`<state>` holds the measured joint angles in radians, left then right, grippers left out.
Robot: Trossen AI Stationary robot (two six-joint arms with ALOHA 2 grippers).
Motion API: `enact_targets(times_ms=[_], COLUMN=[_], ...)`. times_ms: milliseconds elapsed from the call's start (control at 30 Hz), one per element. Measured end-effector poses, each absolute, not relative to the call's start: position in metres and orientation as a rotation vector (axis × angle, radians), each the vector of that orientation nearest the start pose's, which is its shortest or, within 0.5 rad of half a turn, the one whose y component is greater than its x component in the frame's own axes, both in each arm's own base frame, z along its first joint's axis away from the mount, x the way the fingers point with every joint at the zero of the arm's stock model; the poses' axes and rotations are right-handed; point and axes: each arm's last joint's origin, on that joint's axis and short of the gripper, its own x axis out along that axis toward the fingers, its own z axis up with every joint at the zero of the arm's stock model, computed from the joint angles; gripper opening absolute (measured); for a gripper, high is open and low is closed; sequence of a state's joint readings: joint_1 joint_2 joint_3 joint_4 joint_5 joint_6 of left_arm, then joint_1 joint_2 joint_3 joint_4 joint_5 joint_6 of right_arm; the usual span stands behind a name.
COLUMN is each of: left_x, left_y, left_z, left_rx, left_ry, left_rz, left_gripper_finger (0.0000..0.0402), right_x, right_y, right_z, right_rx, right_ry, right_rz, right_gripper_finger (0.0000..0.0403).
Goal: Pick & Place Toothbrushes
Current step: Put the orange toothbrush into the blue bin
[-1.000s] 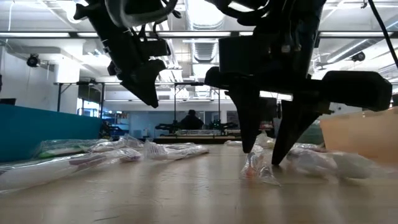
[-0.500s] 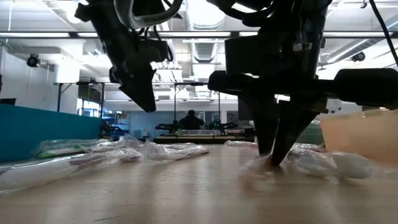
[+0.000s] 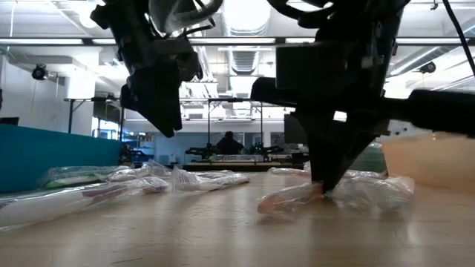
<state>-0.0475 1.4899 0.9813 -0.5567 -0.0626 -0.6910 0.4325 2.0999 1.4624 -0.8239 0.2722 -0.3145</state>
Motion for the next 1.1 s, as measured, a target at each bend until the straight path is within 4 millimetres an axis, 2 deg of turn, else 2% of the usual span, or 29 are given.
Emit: enact_targets(times_ms=[333,700,933,1100], left_x=[0.297,0.313,0.320,0.321], left_y=[-0.016,-0.023,-0.026,-0.026], left_z=[0.220,0.236,0.247,0.249], left_rx=[-0.700,-0.871,-0.948,-0.954], left_ry=[0.951,0.806,0.732,0.718], left_rz=[0.243,-0.001,-0.149,-0.168], left_gripper_finger=[0.0164,0.0146,0.0146,0.0145], right_x=[0.352,0.343,0.342,0.342], right_y=[0.170,0.182,0.179,0.176], right_z=[0.158,0.182,0.198,0.210], right_rx=[-1.013,-1.364,-1.445,-1.435], right_ry=[1.294,1.122,1.036,0.994], right_rz=[0.188,-0.133,-0.340,-0.408], right_gripper_finger=[0.0013,0.0013,0.0013,0.0013])
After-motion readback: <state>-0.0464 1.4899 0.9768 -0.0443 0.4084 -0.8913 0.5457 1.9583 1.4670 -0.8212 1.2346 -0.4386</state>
